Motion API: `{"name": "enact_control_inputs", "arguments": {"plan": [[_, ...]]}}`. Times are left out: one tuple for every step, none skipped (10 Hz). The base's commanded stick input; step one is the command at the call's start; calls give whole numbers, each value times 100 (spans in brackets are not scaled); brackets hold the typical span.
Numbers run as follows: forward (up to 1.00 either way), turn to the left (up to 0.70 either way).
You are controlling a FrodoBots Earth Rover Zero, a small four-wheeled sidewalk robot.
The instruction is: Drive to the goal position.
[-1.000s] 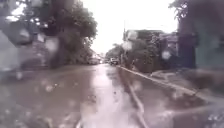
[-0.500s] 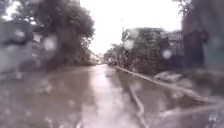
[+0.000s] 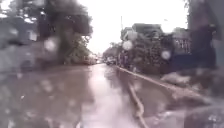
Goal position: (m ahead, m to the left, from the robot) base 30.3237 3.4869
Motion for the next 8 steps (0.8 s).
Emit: {"name": "enact_control_inputs", "arguments": {"plan": [[100,8],[100,27],[100,27],[100,27],[100,27],[100,27],[100,22],[100,0]]}}
